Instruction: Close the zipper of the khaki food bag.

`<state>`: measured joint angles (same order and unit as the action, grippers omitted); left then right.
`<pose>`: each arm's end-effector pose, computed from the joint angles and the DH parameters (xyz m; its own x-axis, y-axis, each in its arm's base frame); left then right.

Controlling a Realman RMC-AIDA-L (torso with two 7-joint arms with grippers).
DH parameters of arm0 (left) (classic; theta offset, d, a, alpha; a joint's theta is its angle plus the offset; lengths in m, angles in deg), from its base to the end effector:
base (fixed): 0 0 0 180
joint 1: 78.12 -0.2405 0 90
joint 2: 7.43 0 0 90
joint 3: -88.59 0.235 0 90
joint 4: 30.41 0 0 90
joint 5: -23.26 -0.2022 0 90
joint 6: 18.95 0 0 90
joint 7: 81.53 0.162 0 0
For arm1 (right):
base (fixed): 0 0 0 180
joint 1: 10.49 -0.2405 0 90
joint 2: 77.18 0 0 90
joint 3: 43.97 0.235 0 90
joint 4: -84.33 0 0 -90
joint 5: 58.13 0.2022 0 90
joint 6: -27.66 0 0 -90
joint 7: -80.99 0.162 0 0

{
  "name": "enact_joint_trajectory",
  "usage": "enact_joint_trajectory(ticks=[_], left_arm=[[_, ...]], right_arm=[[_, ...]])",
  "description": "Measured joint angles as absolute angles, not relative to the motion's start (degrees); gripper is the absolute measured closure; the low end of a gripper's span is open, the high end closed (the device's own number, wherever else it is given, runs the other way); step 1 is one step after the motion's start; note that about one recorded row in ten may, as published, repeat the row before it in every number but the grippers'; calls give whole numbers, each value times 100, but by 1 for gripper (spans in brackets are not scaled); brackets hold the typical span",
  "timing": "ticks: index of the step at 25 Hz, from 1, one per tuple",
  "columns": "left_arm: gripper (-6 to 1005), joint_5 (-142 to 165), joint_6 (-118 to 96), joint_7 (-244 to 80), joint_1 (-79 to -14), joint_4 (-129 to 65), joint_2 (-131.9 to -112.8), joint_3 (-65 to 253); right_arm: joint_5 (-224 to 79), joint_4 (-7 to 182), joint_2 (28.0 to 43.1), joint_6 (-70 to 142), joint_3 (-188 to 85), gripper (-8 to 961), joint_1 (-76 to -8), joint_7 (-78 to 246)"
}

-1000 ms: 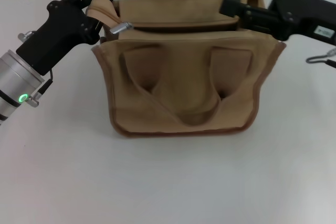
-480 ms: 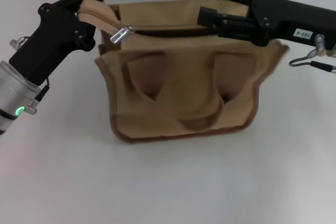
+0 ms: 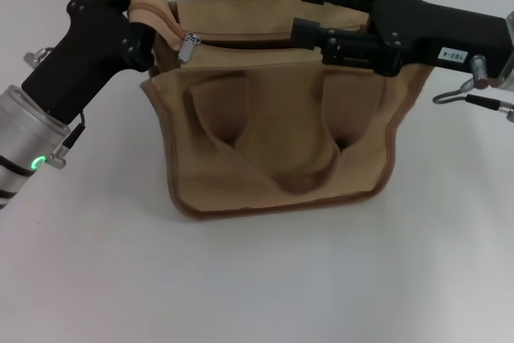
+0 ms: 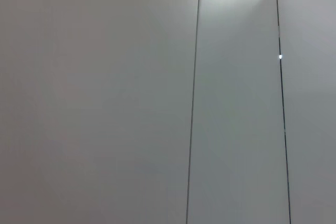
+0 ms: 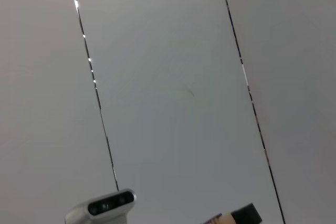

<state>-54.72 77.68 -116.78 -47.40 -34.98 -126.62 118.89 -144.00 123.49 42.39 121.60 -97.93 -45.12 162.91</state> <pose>-0.2139 0.3134 0.0049 0.4509 -0.2005 0.8698 0.5380 -0.7165 -0.4441 0.1335 0.3349 0.0080 0.6194 -0.1792 -0.7643 -0.2819 -0.9594 -0.0034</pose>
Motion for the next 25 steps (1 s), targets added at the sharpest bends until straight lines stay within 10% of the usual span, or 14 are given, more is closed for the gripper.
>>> enact_joint_trajectory(ticks=[25], left_arm=[[997, -5480, 7649, -11695, -4489, -3417, -12661, 11864]], right_arm=[[-14269, 13586, 4256, 9769, -12571, 178, -4802, 16655]])
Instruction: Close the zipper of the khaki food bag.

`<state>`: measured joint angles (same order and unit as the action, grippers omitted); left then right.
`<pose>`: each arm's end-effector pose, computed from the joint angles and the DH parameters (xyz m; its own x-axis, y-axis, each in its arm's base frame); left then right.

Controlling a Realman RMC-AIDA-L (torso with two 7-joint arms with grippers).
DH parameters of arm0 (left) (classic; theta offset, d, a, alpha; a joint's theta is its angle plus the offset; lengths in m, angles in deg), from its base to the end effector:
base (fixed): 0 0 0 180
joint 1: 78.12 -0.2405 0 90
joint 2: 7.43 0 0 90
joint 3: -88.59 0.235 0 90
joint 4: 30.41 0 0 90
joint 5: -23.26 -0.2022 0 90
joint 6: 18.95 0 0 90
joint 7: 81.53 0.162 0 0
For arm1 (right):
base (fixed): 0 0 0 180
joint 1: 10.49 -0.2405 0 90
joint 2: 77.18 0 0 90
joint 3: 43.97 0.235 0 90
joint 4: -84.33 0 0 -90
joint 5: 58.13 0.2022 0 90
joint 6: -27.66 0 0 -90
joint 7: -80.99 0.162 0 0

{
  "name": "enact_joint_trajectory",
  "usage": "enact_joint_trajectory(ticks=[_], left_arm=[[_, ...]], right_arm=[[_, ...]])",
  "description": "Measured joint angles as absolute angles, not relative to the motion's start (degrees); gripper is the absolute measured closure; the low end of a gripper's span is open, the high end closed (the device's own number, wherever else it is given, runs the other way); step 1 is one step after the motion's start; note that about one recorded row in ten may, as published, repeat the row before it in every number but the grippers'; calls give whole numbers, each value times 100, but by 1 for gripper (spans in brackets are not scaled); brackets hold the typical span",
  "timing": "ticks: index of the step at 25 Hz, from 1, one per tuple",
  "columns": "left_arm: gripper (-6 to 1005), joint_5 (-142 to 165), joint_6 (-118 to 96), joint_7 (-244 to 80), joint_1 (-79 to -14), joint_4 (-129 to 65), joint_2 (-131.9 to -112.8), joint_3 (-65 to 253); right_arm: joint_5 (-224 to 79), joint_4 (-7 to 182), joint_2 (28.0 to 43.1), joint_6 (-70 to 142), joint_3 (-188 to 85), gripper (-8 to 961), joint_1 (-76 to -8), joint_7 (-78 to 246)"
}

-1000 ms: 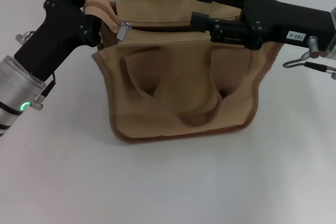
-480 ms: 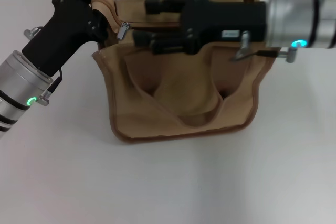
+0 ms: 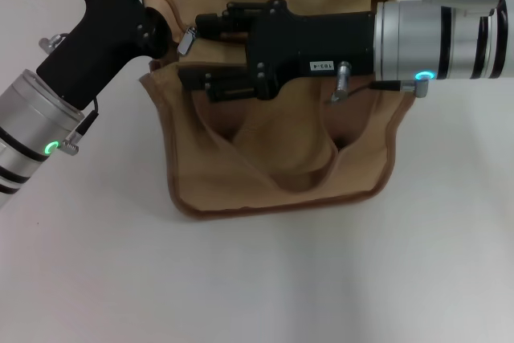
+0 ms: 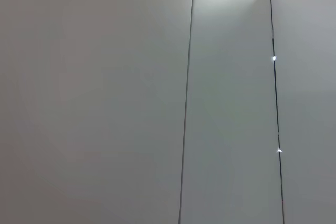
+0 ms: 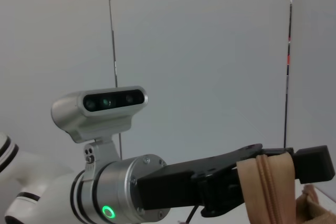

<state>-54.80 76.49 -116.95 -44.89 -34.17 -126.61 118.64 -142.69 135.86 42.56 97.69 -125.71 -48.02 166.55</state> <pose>-0.2027 0.3233 0.0015 0.4459 -0.1971 0.8731 0.5261 -0.7315 -0.4338 0.0770 0.3494 -0.0539 0.8421 -0.0421 -0.5376 -0.1263 -0.9846 -0.1208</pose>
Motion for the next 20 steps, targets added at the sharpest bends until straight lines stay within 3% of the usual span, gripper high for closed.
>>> enact_joint_trajectory(ticks=[20], left_arm=[[997, -5468, 7664, -11629, -4430, -3420, -12661, 11855]], right_arm=[[-13379, 13267, 4261, 9389, -12876, 178, -4703, 16341]])
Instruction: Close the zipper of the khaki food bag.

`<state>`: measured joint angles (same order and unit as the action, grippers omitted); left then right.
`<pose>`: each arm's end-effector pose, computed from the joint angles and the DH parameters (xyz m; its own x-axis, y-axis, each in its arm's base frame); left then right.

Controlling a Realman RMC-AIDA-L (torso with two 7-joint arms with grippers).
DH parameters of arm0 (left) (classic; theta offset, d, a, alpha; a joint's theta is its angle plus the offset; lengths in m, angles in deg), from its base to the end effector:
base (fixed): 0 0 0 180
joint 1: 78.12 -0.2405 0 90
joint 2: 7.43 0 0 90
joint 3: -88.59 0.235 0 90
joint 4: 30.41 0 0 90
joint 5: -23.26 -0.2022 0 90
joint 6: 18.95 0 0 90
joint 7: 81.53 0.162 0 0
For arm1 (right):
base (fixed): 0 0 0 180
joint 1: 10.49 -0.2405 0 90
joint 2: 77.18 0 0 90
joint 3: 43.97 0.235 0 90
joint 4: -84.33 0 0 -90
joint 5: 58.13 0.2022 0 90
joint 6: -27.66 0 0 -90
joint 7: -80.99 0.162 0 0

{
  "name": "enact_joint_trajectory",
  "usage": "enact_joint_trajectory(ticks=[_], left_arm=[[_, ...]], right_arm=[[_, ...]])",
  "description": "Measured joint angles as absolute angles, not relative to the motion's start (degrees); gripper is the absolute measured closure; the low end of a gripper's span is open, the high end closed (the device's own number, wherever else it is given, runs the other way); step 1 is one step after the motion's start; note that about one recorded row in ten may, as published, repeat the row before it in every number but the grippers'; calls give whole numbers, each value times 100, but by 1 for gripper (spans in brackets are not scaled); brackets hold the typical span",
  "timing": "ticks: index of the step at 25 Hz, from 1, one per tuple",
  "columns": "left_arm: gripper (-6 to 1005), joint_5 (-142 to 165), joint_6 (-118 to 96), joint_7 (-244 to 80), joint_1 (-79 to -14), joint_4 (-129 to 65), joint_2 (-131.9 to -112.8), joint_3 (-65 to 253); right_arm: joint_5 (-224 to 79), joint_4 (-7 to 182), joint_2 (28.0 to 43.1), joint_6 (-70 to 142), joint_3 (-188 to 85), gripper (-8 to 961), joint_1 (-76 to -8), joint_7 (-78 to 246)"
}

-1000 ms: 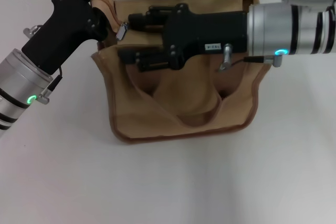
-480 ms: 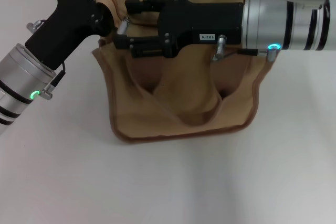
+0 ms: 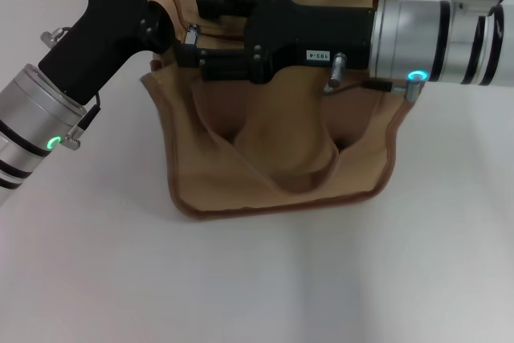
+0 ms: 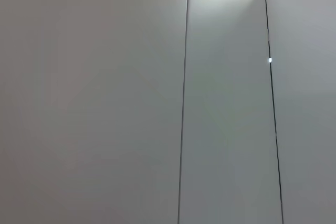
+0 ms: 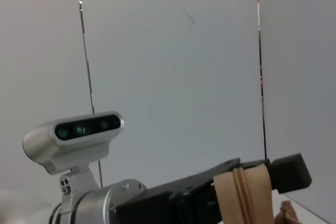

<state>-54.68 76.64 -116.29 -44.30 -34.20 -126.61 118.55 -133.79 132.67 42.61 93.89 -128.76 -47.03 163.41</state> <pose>-0.1992 0.3255 0.0023 0.4472 -0.2135 0.8686 0.5140 -0.7334 -0.4449 0.0790 0.3527 -0.0574 0.7855 -0.0863 -0.6128 -0.2070 -0.9698 -0.1288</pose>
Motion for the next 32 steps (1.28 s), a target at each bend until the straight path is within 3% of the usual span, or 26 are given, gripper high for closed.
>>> enact_joint_trajectory(ticks=[32], left_arm=[[996, -5469, 7685, -11625, -4414, -3397, -12662, 11647]], right_arm=[[-13213, 13479, 4270, 8852, -13240, 178, -4564, 16201]])
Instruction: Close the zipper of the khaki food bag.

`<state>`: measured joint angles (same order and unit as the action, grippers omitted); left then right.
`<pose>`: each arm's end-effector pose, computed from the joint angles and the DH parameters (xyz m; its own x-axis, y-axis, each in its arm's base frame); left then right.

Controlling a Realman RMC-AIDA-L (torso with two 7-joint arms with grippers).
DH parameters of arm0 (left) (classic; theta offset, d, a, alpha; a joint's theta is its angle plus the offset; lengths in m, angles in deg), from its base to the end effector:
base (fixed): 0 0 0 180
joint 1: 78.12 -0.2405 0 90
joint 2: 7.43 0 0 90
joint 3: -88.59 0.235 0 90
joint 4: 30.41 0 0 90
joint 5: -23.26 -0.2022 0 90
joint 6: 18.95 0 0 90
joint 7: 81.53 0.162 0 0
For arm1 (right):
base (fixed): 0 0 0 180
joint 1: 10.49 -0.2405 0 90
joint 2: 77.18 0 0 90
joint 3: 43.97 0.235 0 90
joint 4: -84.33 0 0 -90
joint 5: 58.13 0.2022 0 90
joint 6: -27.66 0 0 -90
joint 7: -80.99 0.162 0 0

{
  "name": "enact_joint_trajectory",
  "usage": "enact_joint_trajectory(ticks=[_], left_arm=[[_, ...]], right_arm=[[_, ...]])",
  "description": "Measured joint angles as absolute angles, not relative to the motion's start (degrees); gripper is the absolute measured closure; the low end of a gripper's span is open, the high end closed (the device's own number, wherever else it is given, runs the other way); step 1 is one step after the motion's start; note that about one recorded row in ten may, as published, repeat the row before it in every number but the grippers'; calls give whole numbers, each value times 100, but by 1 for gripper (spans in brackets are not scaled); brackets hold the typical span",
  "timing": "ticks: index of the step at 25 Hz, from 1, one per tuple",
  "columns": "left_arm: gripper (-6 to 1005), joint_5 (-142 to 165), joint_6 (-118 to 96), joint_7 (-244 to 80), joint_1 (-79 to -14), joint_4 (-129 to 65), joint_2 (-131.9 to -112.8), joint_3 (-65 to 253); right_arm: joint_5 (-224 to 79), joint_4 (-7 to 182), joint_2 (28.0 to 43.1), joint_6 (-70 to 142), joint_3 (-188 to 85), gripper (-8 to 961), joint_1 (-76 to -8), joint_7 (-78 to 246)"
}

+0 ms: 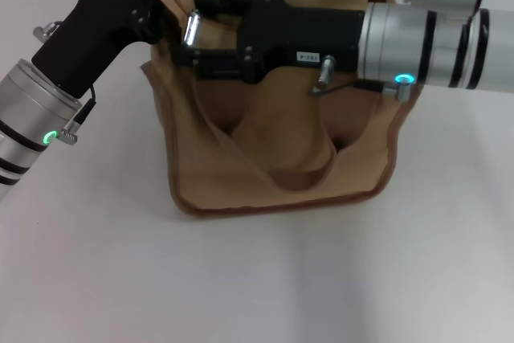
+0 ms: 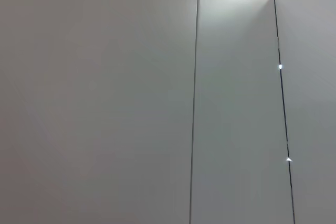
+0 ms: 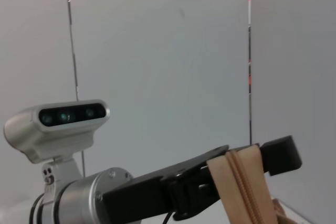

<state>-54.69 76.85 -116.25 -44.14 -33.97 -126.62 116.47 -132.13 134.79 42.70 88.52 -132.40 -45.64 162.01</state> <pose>-0.1995 0.3279 0.0069 0.4315 -0.2290 0.8726 0.5332 -0.7155 -0.4515 0.0783 0.3550 -0.0629 0.7972 -0.0588 -0.6009 -0.2118 -0.9592 -0.1872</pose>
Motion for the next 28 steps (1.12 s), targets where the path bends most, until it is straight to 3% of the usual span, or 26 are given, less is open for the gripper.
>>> enact_joint_trajectory(ticks=[28], left_arm=[[995, -5472, 8051, -11668, -4235, -3397, -12662, 11637]], right_arm=[[-12832, 13720, 4233, 9915, -12815, 180, -4002, 16010]])
